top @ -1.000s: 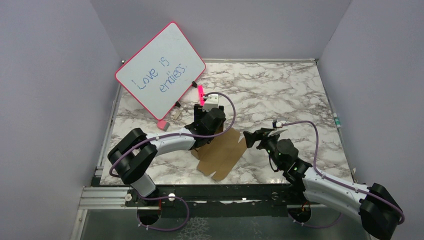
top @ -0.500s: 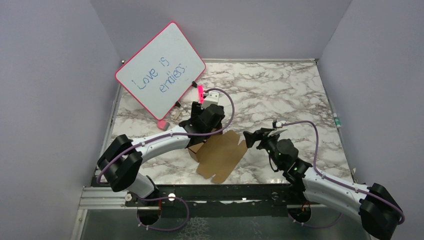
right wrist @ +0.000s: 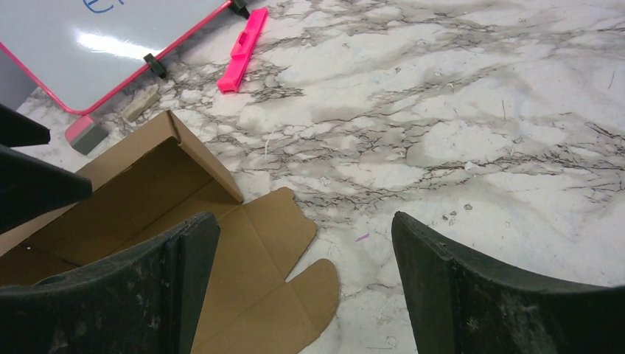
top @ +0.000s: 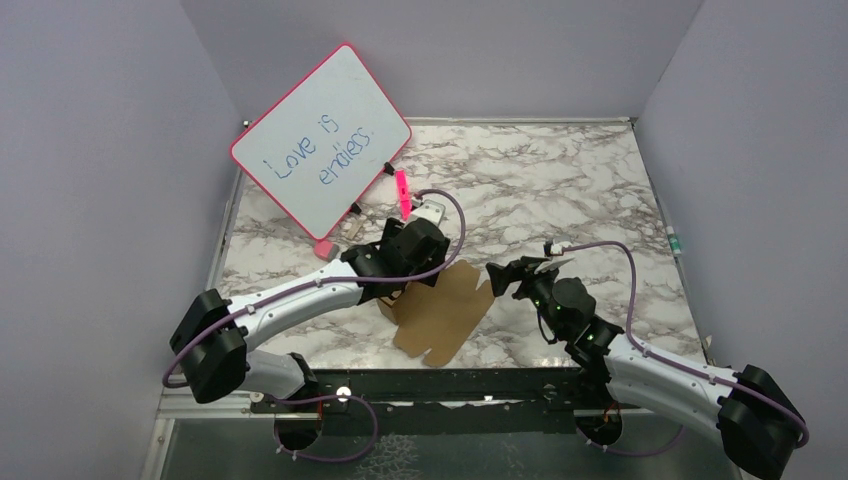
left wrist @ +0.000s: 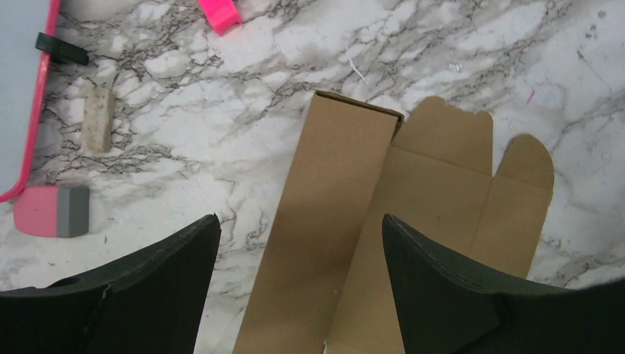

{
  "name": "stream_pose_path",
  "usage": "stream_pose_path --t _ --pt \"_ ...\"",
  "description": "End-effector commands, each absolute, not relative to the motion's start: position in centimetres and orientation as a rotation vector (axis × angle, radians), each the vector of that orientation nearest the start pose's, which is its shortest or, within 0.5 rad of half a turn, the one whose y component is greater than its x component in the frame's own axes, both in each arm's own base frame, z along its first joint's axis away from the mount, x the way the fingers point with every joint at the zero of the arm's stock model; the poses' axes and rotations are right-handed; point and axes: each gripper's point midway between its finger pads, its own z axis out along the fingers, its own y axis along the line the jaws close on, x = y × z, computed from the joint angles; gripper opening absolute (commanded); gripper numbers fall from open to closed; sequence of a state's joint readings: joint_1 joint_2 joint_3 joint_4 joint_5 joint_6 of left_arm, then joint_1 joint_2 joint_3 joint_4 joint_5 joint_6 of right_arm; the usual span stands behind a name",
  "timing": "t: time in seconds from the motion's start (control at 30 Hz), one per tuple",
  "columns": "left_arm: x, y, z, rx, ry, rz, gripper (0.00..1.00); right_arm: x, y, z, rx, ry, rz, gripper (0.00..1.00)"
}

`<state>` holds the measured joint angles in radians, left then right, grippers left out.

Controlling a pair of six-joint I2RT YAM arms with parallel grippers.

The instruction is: Fold the paper box

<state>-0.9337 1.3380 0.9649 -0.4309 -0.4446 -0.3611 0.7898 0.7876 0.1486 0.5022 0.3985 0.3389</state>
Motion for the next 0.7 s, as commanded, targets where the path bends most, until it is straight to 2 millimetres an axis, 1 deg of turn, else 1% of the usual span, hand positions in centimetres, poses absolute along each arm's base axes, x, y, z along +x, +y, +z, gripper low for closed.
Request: stream_pose_path --t 0.0,0.1,0.27,0.4,0.53,0.67 --pt "24.8 -23.9 13.4 0.491 2.277 -0.032 0.82 25.1 17.5 13.6 -0.087 1.698 0.516 0.92" --pt "25.2 -23.3 13.1 0.518 2.259 0.127 0.81 25.1 17.5 13.4 -0.086 1.701 0.513 0.92" --pt "25.6 -23.1 12.6 0.584 2.218 0.345 0.79 25.1 17.4 13.5 -0.084 1.699 0.510 0.92" --pt "25.7 -22.9 11.9 0.622 2.194 0.475 0.76 25.2 17.2 13.7 -0.084 1.695 0.499 0.92" --pt "26.2 -22.7 11.5 0.633 2.174 0.561 0.68 25.1 17.0 14.1 -0.078 1.681 0.498 0.92" --pt "26.6 -22.6 11.8 0.635 2.153 0.606 0.55 25.1 16.9 14.2 -0.078 1.678 0.494 0.92"
